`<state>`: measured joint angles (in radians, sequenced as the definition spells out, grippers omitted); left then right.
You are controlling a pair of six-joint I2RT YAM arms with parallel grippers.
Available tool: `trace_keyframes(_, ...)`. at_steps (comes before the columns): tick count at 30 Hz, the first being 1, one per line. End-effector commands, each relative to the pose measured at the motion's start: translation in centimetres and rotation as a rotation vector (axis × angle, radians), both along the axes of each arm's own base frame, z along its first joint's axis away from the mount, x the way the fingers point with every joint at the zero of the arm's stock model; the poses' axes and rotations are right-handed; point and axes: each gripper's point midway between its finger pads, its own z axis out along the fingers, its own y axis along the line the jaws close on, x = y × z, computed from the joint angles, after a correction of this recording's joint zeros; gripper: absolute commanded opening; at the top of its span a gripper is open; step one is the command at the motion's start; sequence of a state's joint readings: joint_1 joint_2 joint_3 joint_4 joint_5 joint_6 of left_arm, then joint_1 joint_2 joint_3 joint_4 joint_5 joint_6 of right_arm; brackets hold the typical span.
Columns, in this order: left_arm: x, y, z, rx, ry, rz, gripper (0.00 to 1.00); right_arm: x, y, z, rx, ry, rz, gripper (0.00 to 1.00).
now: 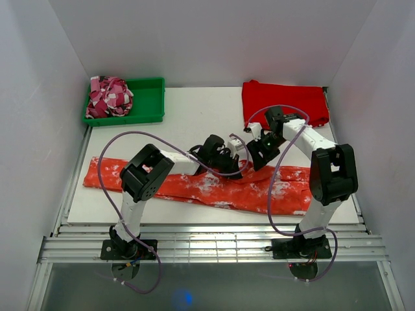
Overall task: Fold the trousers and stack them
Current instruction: Fold the trousers
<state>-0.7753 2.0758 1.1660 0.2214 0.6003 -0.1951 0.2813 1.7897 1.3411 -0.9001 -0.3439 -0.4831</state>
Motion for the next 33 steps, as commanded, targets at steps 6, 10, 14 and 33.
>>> trace_keyframes(6, -0.5, 2.7, -3.6, 0.184, -0.022, 0.059, 0.00, 0.5, 0.5, -4.1, -0.138, -0.043, -0.030, 0.59)
trace_keyframes(10, -0.6, 3.1, -3.7, 0.203, -0.034, 0.065, 0.00, 1.4, 0.6, -5.2, -0.146, -0.058, -0.027, 0.27)
trace_keyframes(14, -0.9, 4.3, -4.1, 0.257, -0.022, 0.092, 0.00, 3.3, -1.1, -2.6, -0.160, -0.166, -0.063, 0.08)
trace_keyframes(33, 4.8, 34.1, 8.7, 0.172, 0.293, 0.784, 0.70, 4.7, -3.1, -3.0, -0.149, -0.200, -0.057, 0.08)
